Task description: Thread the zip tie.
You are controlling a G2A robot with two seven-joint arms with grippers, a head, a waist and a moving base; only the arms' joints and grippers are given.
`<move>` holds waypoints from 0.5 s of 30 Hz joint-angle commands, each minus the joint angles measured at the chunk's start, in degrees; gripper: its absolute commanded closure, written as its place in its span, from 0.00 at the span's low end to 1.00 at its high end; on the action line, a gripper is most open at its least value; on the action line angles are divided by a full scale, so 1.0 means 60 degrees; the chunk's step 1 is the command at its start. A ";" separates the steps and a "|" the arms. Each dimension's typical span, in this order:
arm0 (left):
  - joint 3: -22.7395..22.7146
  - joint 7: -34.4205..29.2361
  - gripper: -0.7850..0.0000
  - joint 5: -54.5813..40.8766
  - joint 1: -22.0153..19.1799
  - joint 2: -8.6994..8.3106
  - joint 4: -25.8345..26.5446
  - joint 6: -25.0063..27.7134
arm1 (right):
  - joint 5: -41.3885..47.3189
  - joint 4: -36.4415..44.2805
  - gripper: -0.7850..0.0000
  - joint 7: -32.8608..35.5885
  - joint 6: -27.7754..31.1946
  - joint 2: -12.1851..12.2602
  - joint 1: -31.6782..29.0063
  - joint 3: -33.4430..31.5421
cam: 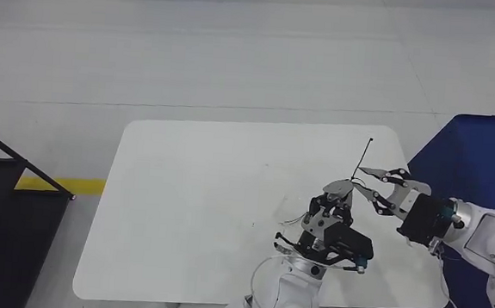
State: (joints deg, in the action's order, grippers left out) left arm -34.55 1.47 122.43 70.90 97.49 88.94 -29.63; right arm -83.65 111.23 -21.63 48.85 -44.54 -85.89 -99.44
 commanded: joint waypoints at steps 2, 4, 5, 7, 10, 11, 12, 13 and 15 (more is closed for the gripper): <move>0.0014 -0.0030 1.00 0.0032 -0.0023 0.0015 -0.0050 -0.0059 | -0.0064 -0.0002 0.87 -0.0052 0.0007 -0.0005 -0.0014 0.0011; 0.0033 -0.0039 1.00 0.0027 -0.0035 0.0021 -0.0086 -0.0068 | -0.0088 -0.0015 0.92 -0.0079 0.0016 -0.0009 -0.0027 0.0011; 0.0044 -0.0043 1.00 0.0018 -0.0041 0.0023 -0.0095 -0.0076 | -0.0096 -0.0015 0.95 -0.0090 0.0019 -0.0010 -0.0034 0.0005; 0.0071 -0.0025 1.00 -0.0052 -0.0055 0.0025 -0.0109 -0.0061 | -0.0115 -0.0009 0.96 -0.0112 0.0012 -0.0014 -0.0043 -0.0009; 0.0138 0.0012 1.00 -0.0047 -0.0073 0.0024 -0.0164 -0.0028 | -0.0164 -0.0017 0.95 -0.0154 0.0033 -0.0016 -0.0051 -0.0025; 0.0154 0.0017 1.00 -0.0048 -0.0075 0.0021 -0.0167 -0.0030 | -0.0180 -0.0019 0.95 -0.0160 0.0038 -0.0017 -0.0054 -0.0032; 0.0173 0.0027 1.00 -0.0041 -0.0078 0.0018 -0.0165 -0.0023 | -0.0199 -0.0021 0.95 -0.0160 0.0037 -0.0018 -0.0058 -0.0036; 0.0180 0.0027 1.00 -0.0032 -0.0076 0.0013 -0.0164 -0.0021 | -0.0215 -0.0020 0.94 -0.0169 0.0048 -0.0019 -0.0058 -0.0041; 0.0183 0.0010 1.00 -0.0007 -0.0070 0.0007 -0.0150 -0.0019 | -0.0249 -0.0018 0.94 -0.0176 0.0060 -0.0020 -0.0058 -0.0049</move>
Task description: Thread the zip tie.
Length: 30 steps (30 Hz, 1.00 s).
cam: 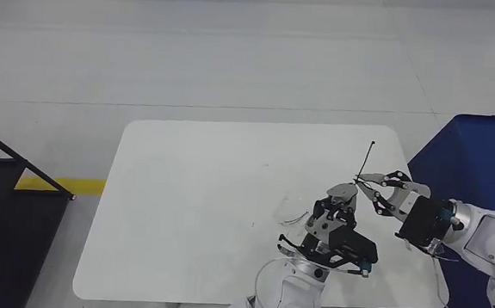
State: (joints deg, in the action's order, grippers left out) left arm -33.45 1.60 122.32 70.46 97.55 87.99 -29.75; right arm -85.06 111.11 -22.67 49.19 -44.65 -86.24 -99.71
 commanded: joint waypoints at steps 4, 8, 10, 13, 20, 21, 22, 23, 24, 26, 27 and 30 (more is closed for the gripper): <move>-0.0007 -0.0037 1.00 0.0061 0.0023 -0.0016 0.0040 0.0028 | -0.0031 0.0033 1.00 0.0003 0.0003 -0.0005 -0.0007 -0.0030; -0.0034 -0.0018 1.00 0.0081 0.0064 -0.0037 0.0044 0.0046 | -0.0051 0.0068 1.00 -0.0033 0.0024 -0.0010 -0.0015 -0.0035; -0.0055 -0.0020 1.00 0.0110 0.0082 -0.0044 0.0041 0.0060 | -0.0056 0.0073 1.00 -0.0043 0.0025 -0.0014 -0.0012 -0.0024; -0.0096 -0.0061 1.00 0.0317 0.0100 -0.0045 0.0013 0.0113 | 0.0019 0.0070 1.00 -0.0057 0.0021 -0.0024 -0.0009 0.0011; -0.0114 0.0039 1.00 0.0363 0.0133 -0.0059 0.0096 0.0134 | 0.0197 0.0028 1.00 0.0356 0.0067 -0.0043 0.0079 0.0137; -0.0118 0.0080 1.00 0.0337 0.0139 -0.0064 0.0123 0.0099 | 0.0161 0.0046 1.00 0.0400 0.0082 -0.0043 0.0090 0.0157; -0.0123 0.0145 1.00 0.0308 0.0139 -0.0065 0.0165 0.0024 | 0.0114 0.0077 1.00 0.0431 0.0085 -0.0044 0.0091 0.0181; -0.0128 0.0188 1.00 0.0287 0.0143 -0.0068 0.0186 -0.0035 | 0.0118 0.0064 1.00 0.0445 0.0065 -0.0048 0.0082 0.0200; -0.0132 0.0241 1.00 0.0321 0.0145 -0.0071 0.0188 -0.0100 | 0.0121 0.0054 1.00 0.0480 0.0071 -0.0050 0.0076 0.0213; -0.0146 0.0292 1.00 0.0396 0.0158 -0.0073 0.0175 -0.0217 | 0.0094 0.0062 1.00 0.0529 0.0088 -0.0051 0.0079 0.0221; -0.0148 0.0311 1.00 0.0418 0.0157 -0.0073 0.0176 -0.0241 | 0.0093 0.0065 1.00 0.0538 0.0122 -0.0051 0.0069 0.0224; -0.0203 0.0227 1.00 0.0876 0.0171 -0.0062 0.0064 -0.0376 | 0.0168 0.0074 1.00 0.0484 0.0252 -0.0049 0.0030 0.0163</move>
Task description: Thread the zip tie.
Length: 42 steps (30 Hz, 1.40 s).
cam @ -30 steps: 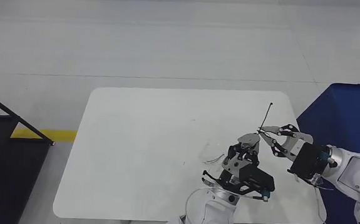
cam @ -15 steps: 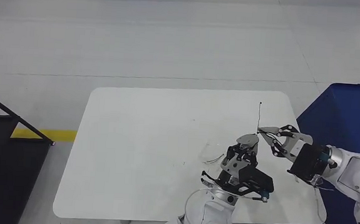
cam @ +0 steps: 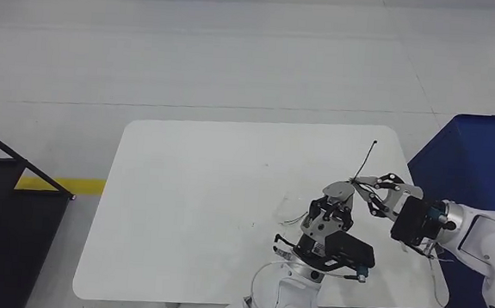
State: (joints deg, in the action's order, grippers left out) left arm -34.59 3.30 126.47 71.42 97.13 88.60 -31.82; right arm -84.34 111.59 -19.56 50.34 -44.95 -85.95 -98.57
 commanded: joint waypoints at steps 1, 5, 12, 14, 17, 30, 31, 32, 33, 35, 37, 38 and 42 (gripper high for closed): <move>-0.0017 -0.0093 1.00 0.0234 0.0008 0.0013 -0.0045 -0.0026 | 0.0111 -0.0029 0.96 -0.0055 0.0126 0.0003 -0.0032 -0.0059; -0.0037 -0.0234 1.00 0.0551 0.0013 0.0026 -0.0126 -0.0091 | 0.0264 -0.0037 0.86 -0.0095 0.0311 0.0008 -0.0072 -0.0181; 0.0071 -0.0305 1.00 0.0507 0.0006 0.0007 -0.0191 -0.0176 | 0.0456 -0.0028 0.89 -0.0058 0.0472 0.0006 -0.0122 -0.0279; 0.0085 -0.0367 1.00 0.0508 0.0004 0.0004 -0.0221 -0.0200 | 0.0483 0.0003 0.91 -0.0050 0.0491 0.0003 -0.0135 -0.0275; 0.0091 -0.0413 1.00 0.0535 -0.0005 0.0008 -0.0227 -0.0236 | 0.0513 0.0001 0.92 -0.0050 0.0484 -0.0002 -0.0139 -0.0280; 0.0098 -0.0412 1.00 0.0638 -0.0002 0.0004 -0.0255 -0.0271 | 0.0002 -0.0003 0.80 -0.0040 -0.0094 -0.0034 -0.0103 -0.0295; 0.0088 -0.0426 1.00 0.0648 0.0000 0.0005 -0.0256 -0.0261 | 0.0013 0.0020 0.80 -0.0138 -0.0059 -0.0037 -0.0104 -0.0272; 0.0076 -0.0448 1.00 0.0676 0.0001 0.0007 -0.0270 -0.0267 | 0.0009 0.0035 0.80 -0.0188 -0.0027 -0.0036 -0.0104 -0.0268; 0.0067 -0.0464 1.00 0.0722 0.0000 0.0012 -0.0282 -0.0273 | -0.0003 0.0042 0.80 -0.0234 0.0029 -0.0034 -0.0115 -0.0270; 0.0053 -0.0502 1.00 0.0777 -0.0007 0.0021 -0.0297 -0.0277 | 0.0112 0.0042 0.81 -0.0399 0.0238 -0.0031 -0.0134 -0.0272; 0.0041 -0.0525 1.00 0.0831 -0.0015 0.0032 -0.0308 -0.0299 | 0.0109 0.0029 0.83 -0.0413 0.0275 -0.0028 -0.0126 -0.0326; 0.0049 -0.0531 1.00 0.0799 -0.0020 0.0035 -0.0308 -0.0274 | 0.0104 0.0035 0.84 -0.0417 0.0267 -0.0029 -0.0130 -0.0335; 0.0068 -0.0527 1.00 0.0745 -0.0034 0.0039 -0.0317 -0.0259 | 0.0131 0.0026 0.91 -0.0390 0.0195 -0.0038 -0.0129 -0.0355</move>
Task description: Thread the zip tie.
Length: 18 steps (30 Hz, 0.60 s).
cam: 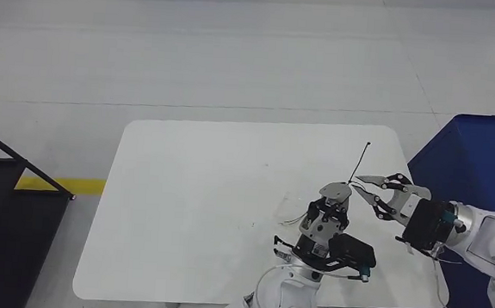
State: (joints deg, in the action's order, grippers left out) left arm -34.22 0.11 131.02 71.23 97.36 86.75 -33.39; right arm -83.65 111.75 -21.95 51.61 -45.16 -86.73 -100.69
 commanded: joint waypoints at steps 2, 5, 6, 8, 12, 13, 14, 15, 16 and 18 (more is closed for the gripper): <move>0.0015 0.0011 1.00 -0.0020 -0.0004 0.0000 -0.0025 0.0005 | 0.0001 0.0002 0.93 0.0026 -0.0050 -0.0005 0.0003 -0.0007; 0.0049 0.0020 1.00 -0.0077 -0.0011 -0.0003 -0.0035 0.0012 | -0.0013 0.0007 0.94 0.0033 -0.0077 -0.0011 -0.0007 -0.0002; 0.0064 0.0018 1.00 -0.0080 -0.0015 -0.0004 -0.0045 0.0005 | -0.0033 0.0012 0.94 0.0024 -0.0061 -0.0011 -0.0009 0.0001; 0.0091 0.0027 1.00 -0.0098 -0.0023 -0.0005 -0.0043 0.0010 | -0.0048 0.0003 0.95 0.0009 -0.0057 -0.0013 -0.0015 0.0004; 0.0126 0.0011 1.00 -0.0098 -0.0033 -0.0010 -0.0055 0.0020 | -0.0122 -0.0010 0.96 -0.0007 -0.0038 -0.0014 -0.0022 0.0001; 0.0132 0.0001 1.00 -0.0093 -0.0036 -0.0010 -0.0056 0.0032 | -0.0136 -0.0012 0.96 -0.0013 -0.0019 -0.0014 -0.0028 0.0007; 0.0133 -0.0005 1.00 -0.0075 -0.0038 -0.0010 -0.0058 0.0034 | -0.0145 -0.0012 0.98 -0.0020 -0.0013 -0.0014 -0.0029 0.0008; 0.0136 -0.0018 1.00 -0.0059 -0.0038 -0.0009 -0.0059 0.0033 | -0.0173 -0.0005 1.00 -0.0040 0.0003 -0.0013 -0.0033 0.0011; 0.0142 -0.0023 1.00 -0.0056 -0.0039 -0.0009 -0.0061 0.0030 | -0.0186 -0.0008 1.00 -0.0054 0.0003 -0.0014 -0.0037 0.0011; 0.0159 -0.0029 1.00 -0.0078 -0.0044 -0.0010 -0.0063 0.0033 | -0.0222 -0.0001 1.00 -0.0079 0.0013 -0.0014 -0.0043 0.0020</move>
State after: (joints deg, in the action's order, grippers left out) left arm -33.31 -0.05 130.64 70.98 97.31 86.38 -33.20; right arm -84.90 111.74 -22.37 51.68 -45.25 -86.97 -100.59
